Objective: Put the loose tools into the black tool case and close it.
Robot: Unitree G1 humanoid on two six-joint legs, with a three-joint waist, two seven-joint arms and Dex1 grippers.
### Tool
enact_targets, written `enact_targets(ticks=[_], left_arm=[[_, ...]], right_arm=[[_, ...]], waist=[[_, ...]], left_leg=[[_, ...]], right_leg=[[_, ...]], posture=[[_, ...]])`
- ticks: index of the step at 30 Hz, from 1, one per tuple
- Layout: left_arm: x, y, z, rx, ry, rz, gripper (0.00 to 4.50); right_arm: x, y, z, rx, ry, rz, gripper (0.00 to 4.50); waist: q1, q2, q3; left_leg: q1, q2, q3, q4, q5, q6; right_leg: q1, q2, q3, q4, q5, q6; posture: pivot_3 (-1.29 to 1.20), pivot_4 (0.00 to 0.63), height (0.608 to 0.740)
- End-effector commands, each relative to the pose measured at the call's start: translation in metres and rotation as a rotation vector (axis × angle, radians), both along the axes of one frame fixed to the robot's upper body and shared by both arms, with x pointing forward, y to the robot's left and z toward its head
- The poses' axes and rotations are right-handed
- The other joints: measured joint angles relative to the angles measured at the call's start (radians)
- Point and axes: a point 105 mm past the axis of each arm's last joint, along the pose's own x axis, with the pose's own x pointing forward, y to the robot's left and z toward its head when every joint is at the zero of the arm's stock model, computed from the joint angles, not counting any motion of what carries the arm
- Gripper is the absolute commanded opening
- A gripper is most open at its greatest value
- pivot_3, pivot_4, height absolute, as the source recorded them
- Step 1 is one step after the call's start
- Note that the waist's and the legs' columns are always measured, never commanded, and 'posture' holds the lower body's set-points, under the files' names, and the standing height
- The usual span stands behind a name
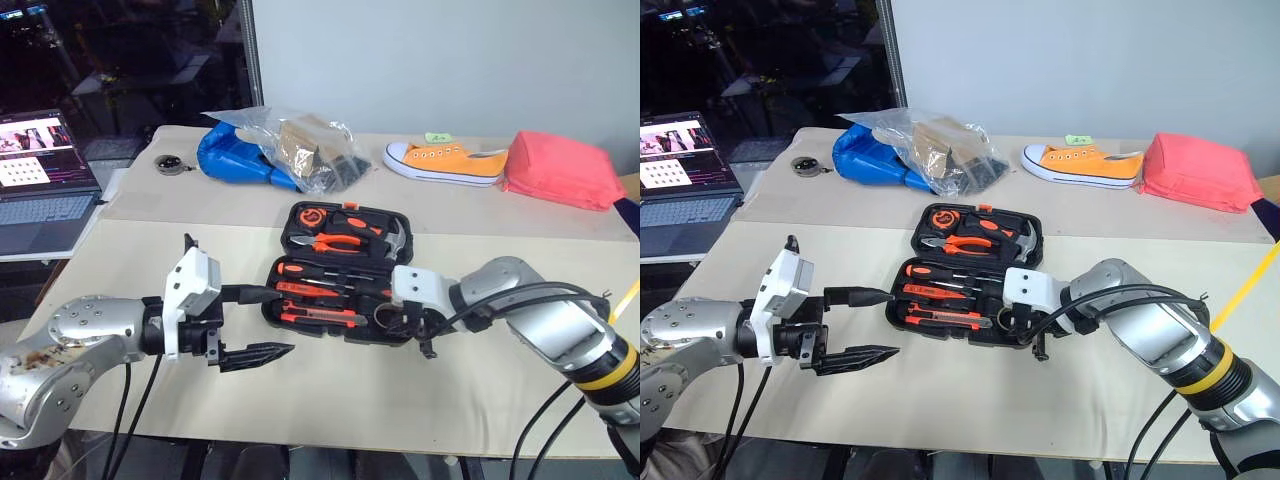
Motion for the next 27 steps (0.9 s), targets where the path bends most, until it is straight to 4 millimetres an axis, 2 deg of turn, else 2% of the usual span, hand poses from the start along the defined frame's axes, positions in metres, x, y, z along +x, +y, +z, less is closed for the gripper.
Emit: enact_targets(ticks=[1,3,4,7,8,14,16,19,22,24,25,27], left_arm=[[0.0,-0.001,0.01,-0.011,-0.069,0.0,4.47],[0.0,-0.001,0.01,-0.012,-0.071,0.0,4.47],[0.001,-0.001,0.01,-0.012,-0.072,0.001,4.47],[0.002,-0.001,0.01,-0.015,-0.071,0.008,4.47],[0.004,-0.001,0.01,-0.018,-0.07,0.016,4.47],[0.02,0.006,0.008,-0.079,-0.029,0.117,4.47],[0.032,0.008,0.008,-0.115,-0.033,0.187,4.47],[0.047,0.013,0.01,-0.142,-0.034,0.274,4.47],[0.074,0.023,0.005,-0.112,-0.005,0.43,4.47],[0.097,0.032,0.0,-0.075,0.013,0.555,4.47],[0.106,0.034,-0.001,-0.079,0.035,0.591,4.47],[0.12,0.034,-0.003,-0.087,0.088,0.632,4.47]], right_arm=[[-0.002,-0.007,-0.007,-0.041,0.018,0.017,0.07],[-0.004,-0.009,-0.009,-0.048,0.032,0.029,0.07],[-0.005,-0.009,-0.007,-0.043,0.037,0.033,0.59],[-0.002,-0.008,-0.002,-0.013,0.009,0.017,1.48],[-0.002,-0.007,0.002,0.005,0.003,0.014,1.62],[0.0,0.0,0.038,0.218,-0.034,-0.025,1.62],[0.003,0.001,0.05,0.311,-0.066,-0.056,1.62],[0.001,0.004,0.057,0.377,-0.101,-0.077,1.62],[0.011,0.005,0.069,0.475,-0.14,-0.181,1.62],[0.034,-0.004,0.08,0.565,-0.186,-0.35,1.62],[0.04,-0.008,0.082,0.575,-0.204,-0.403,2.15],[0.047,-0.015,0.083,0.576,-0.238,-0.486,2.75]], waist=[[0.0,0.0,0.0],[0.0,0.0,0.0],[0.001,0.0,0.0],[0.006,0.0,0.0],[0.007,0.0,0.0],[0.002,0.0,0.0],[0.002,0.0,0.0],[0.002,-0.001,0.0],[0.002,-0.001,0.0],[0.0,-0.001,0.0],[-0.001,-0.001,0.0],[0.002,-0.001,0.0]], left_leg=[[0.0,0.0,0.0,0.0,0.0,0.0],[0.0,0.0,0.0,0.0,0.0,0.0],[0.0,0.0,0.0,0.0,0.0,0.0],[-0.001,0.0,0.0,0.0,0.0,0.0],[-0.001,0.0,0.0,0.0,0.0,0.0],[-0.002,0.0,0.0,-0.001,0.0,0.0],[-0.001,0.0,-0.001,0.0,0.0,0.0],[0.0,0.0,-0.001,0.0,0.0,0.0],[0.0,0.0,-0.002,0.001,0.0,0.0],[0.0,0.0,-0.002,0.001,0.0,0.0],[0.0,-0.001,-0.002,0.001,0.0,-0.001],[0.0,-0.002,-0.002,0.001,0.001,-0.001]], right_leg=[[0.0,0.0,0.0,0.0,0.0,0.0],[0.0,0.0,0.0,0.0,0.0,0.0],[0.0,0.0,0.0,0.0,0.0,0.0],[0.0,0.0,0.0,0.0,0.0,0.0],[0.0,0.0,-0.001,-0.001,0.0,0.0],[-0.001,0.0,0.0,0.0,0.0,0.0],[0.0,0.0,0.0,0.0,0.0,-0.001],[0.001,0.001,0.0,0.001,0.0,-0.001],[0.001,0.002,-0.001,0.001,0.0,-0.001],[0.001,0.002,0.0,0.002,0.0,-0.001],[0.001,0.003,0.0,0.002,0.001,-0.001],[0.001,0.003,0.0,0.003,0.001,0.0]], posture=[[0.0,0.15,0.74],[0.0,0.15,0.74],[0.0,0.15,0.74],[0.0,0.15,0.74],[0.0,0.15,0.74],[0.0,0.15,0.74],[0.0,0.15,0.74],[0.0,0.15,0.74],[0.0,0.15,0.74],[0.0,0.15,0.74],[0.0,0.15,0.74],[0.0,0.15,0.74]])
